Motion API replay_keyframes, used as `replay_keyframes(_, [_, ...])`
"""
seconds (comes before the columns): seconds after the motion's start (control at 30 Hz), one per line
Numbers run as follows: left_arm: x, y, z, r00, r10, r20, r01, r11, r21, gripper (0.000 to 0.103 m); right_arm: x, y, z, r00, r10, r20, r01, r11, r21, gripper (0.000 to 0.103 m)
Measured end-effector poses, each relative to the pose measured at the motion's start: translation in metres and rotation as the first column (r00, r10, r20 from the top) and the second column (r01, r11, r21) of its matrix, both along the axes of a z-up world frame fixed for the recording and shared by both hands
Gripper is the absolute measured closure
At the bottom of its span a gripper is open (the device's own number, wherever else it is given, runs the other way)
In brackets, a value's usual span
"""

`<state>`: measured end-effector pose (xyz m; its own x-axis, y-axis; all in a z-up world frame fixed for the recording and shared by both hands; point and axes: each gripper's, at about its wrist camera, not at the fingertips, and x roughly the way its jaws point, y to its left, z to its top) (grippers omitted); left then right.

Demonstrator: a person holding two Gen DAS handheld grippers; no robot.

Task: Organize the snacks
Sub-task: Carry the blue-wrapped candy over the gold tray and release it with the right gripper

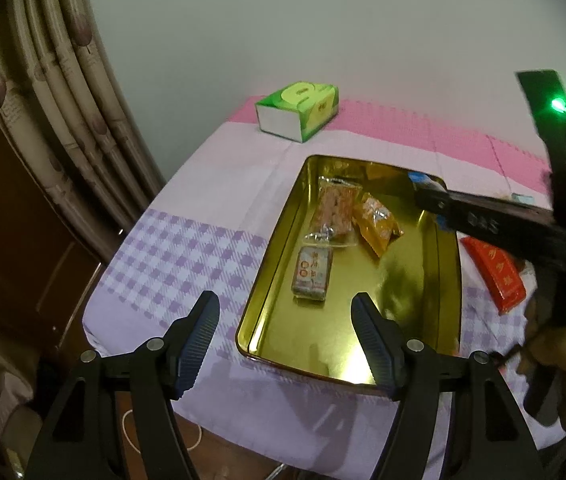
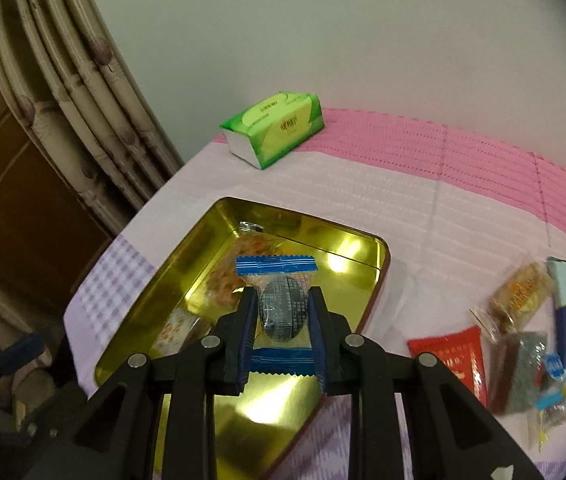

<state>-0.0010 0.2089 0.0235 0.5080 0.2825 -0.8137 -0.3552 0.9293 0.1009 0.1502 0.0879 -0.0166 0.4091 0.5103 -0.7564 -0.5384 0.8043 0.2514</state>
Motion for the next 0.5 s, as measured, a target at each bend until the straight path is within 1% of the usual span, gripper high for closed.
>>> replay_keyframes(0.27, [0.004, 0.003, -0.008, 0.999, -0.009, -0.034, 0.008, 1.0, -0.015, 0.034, 0.019, 0.013, -0.009, 1.0, -0.005, -0.011, 0.005, 1.0, -0.02, 0.08])
replay_keyframes(0.5, [0.006, 0.004, -0.011, 0.999, -0.012, -0.049, 0.011, 1.0, -0.025, 0.033, 0.028, 0.016, -0.015, 1.0, -0.022, -0.022, 0.021, 1.0, -0.017, 0.079])
